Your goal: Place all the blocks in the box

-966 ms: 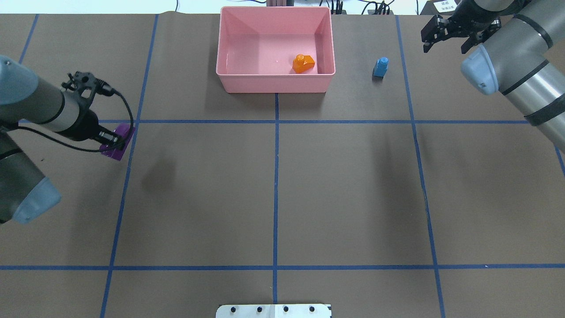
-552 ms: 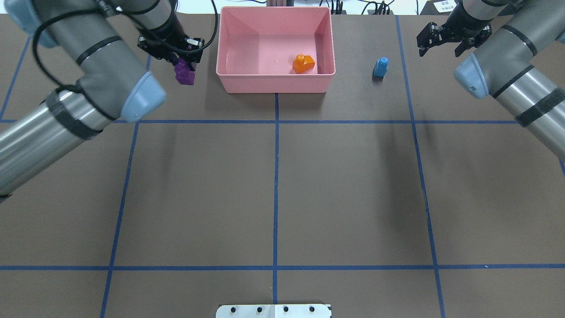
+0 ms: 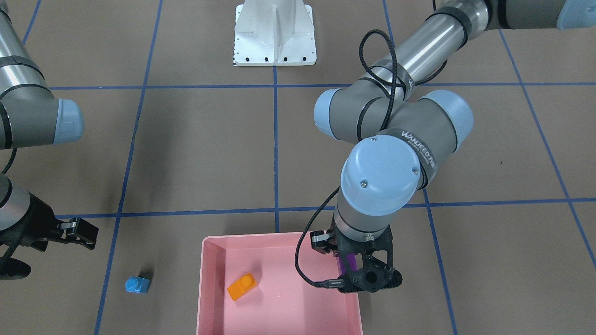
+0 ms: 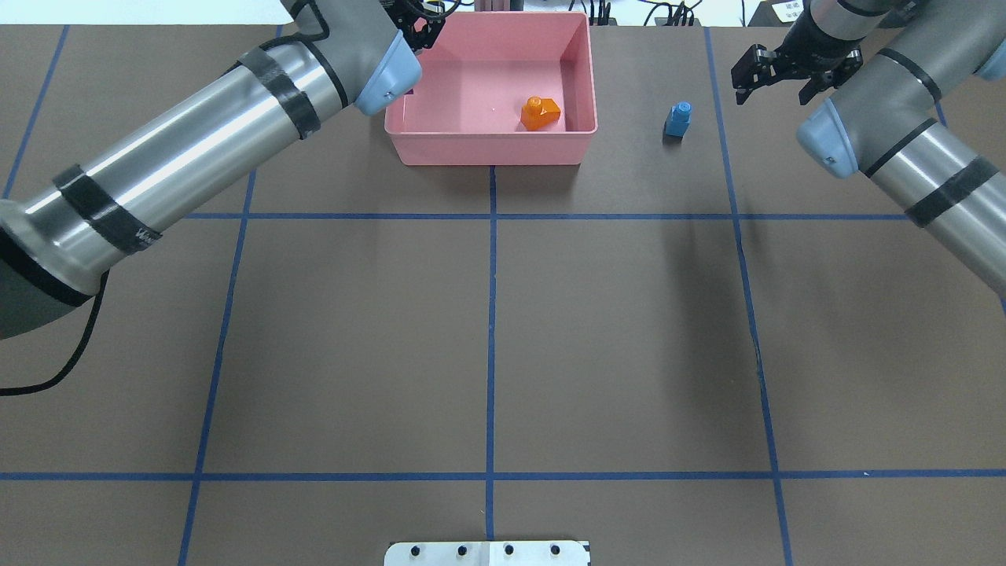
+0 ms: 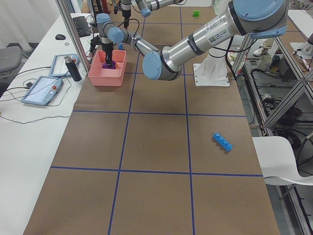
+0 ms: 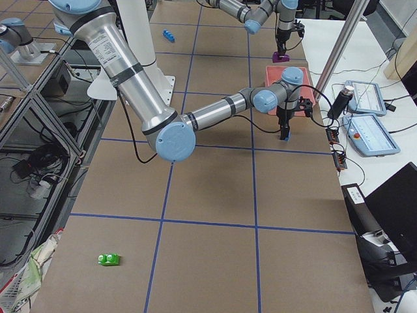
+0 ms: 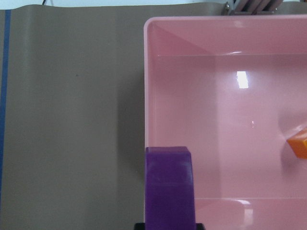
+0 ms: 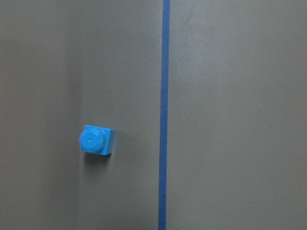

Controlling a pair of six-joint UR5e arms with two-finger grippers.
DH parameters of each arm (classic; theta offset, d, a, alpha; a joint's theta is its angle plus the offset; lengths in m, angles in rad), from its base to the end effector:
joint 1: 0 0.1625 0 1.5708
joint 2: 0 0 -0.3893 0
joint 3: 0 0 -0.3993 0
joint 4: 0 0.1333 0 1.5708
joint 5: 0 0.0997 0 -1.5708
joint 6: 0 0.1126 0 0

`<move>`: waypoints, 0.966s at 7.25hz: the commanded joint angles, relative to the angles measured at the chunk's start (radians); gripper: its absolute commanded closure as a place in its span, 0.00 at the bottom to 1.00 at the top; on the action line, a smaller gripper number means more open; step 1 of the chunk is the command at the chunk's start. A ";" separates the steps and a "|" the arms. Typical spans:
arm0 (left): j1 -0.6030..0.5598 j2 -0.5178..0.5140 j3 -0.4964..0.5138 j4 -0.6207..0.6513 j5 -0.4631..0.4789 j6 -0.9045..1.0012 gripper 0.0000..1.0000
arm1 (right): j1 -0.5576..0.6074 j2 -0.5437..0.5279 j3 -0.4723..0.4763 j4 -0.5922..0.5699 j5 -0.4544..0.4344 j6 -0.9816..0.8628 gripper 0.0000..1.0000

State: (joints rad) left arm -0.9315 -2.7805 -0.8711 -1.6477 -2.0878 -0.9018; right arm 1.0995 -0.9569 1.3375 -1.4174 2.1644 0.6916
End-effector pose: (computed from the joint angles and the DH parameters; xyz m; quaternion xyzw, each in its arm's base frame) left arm 0.4448 -0.7284 0.1314 0.0302 0.3704 -0.0478 0.9272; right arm -0.2680 -0.6808 0.3620 0.0559 -0.3743 0.0247 0.9253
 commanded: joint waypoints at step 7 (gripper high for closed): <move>0.033 -0.073 0.182 -0.176 -0.012 0.096 0.00 | -0.029 0.117 -0.166 0.012 -0.047 0.003 0.00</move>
State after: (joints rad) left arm -0.8976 -2.8560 -0.6728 -1.8236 -2.0989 -0.8231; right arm 1.0803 -0.8941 1.2466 -1.4051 2.1401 0.6932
